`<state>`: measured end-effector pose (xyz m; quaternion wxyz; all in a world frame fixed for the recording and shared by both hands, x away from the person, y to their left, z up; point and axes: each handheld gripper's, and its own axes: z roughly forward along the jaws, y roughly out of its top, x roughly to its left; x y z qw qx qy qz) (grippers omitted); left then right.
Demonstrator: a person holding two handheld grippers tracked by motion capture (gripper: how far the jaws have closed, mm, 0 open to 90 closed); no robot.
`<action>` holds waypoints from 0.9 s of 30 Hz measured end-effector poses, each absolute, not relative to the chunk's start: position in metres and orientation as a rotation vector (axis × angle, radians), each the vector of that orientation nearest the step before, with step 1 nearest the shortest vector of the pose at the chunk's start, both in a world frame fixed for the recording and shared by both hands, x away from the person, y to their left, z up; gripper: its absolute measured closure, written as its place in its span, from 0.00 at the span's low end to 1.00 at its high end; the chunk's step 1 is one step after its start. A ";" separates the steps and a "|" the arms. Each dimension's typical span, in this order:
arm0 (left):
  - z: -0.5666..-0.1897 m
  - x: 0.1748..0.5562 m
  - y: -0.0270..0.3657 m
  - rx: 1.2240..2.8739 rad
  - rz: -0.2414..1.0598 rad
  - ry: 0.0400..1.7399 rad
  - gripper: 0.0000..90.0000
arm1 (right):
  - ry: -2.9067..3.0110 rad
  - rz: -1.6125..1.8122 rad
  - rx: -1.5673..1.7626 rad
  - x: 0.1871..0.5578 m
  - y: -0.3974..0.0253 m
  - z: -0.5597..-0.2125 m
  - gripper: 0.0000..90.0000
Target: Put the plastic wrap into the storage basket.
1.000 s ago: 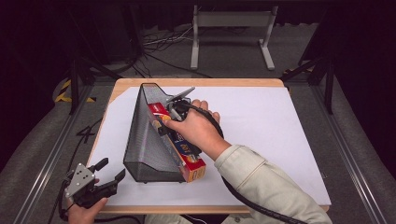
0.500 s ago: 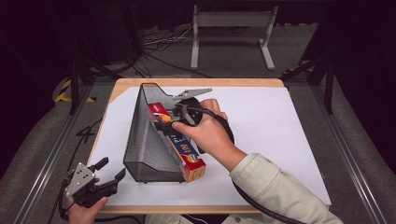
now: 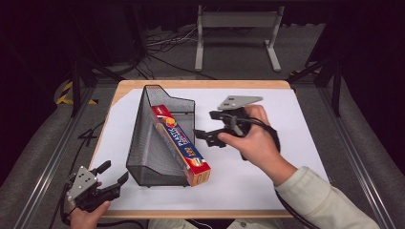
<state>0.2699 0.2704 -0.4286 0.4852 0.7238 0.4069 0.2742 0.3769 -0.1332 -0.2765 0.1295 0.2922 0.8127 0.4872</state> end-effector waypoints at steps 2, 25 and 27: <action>-0.428 0.270 0.270 1.766 0.667 0.991 0.30 | 2.337 1.420 0.846 0.372 -0.153 -0.277 0.21; -0.430 0.271 0.269 1.787 0.666 1.004 0.30 | 2.151 1.364 0.763 0.338 -0.337 -0.372 0.24; -0.430 0.271 0.270 1.782 0.662 1.006 0.30 | 2.134 1.378 0.778 0.331 -0.347 -0.382 0.23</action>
